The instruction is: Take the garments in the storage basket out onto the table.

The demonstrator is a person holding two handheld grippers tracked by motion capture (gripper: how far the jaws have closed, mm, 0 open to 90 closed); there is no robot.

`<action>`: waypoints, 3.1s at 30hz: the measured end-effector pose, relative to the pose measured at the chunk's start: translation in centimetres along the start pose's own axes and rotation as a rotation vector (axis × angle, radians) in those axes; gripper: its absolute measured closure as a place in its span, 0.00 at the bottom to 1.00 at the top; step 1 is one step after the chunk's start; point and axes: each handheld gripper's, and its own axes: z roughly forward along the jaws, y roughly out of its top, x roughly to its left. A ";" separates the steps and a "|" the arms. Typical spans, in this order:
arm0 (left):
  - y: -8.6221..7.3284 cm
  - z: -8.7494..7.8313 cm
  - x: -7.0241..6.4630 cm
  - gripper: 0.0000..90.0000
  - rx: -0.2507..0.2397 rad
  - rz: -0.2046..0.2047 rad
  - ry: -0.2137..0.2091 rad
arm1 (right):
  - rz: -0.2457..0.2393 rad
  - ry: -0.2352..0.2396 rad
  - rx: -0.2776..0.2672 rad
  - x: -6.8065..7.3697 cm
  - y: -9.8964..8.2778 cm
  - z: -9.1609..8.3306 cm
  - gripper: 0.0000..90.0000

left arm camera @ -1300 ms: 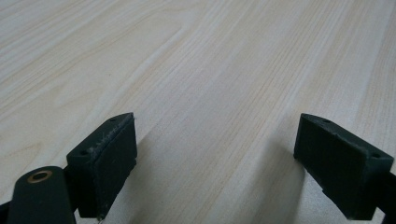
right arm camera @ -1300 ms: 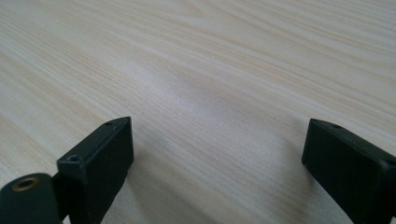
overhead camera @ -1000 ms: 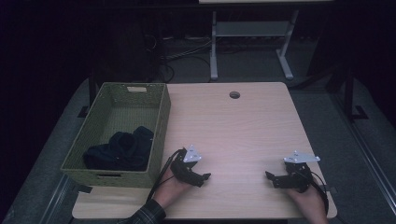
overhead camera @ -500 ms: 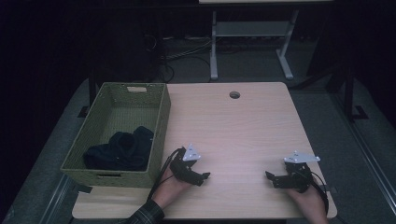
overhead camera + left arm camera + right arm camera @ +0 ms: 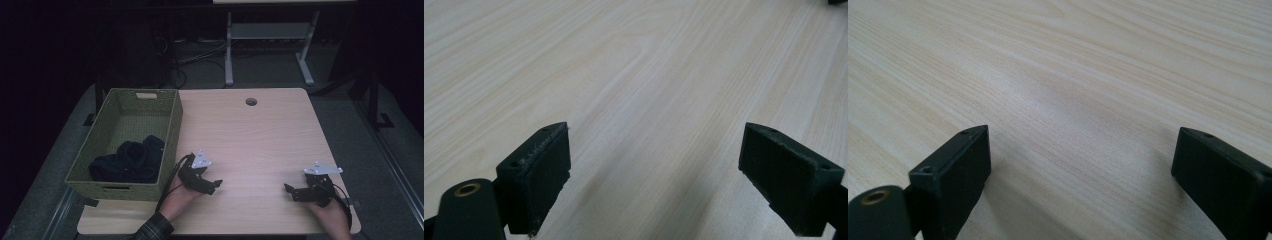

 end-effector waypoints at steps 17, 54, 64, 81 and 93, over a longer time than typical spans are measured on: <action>1.2 -0.9 0.5 0.14 -0.021 0.003 -0.001 | 0.004 -0.001 -0.001 0.0 0.0 0.0 0.09; 3.5 -2.4 0.9 0.15 -0.023 0.031 0.005 | 0.004 -0.001 -0.001 0.0 0.0 0.0 0.09; 4.8 -3.4 1.1 0.15 -0.031 0.053 0.012 | 0.004 -0.001 -0.001 0.0 0.0 0.0 0.09; 6.2 -5.0 1.8 0.15 -0.064 0.067 -0.009 | 0.003 0.001 -0.002 0.0 0.0 0.0 0.09; 6.8 -6.4 3.0 0.15 -0.100 0.057 -0.048 | 0.004 0.000 -0.002 0.0 0.0 0.0 0.09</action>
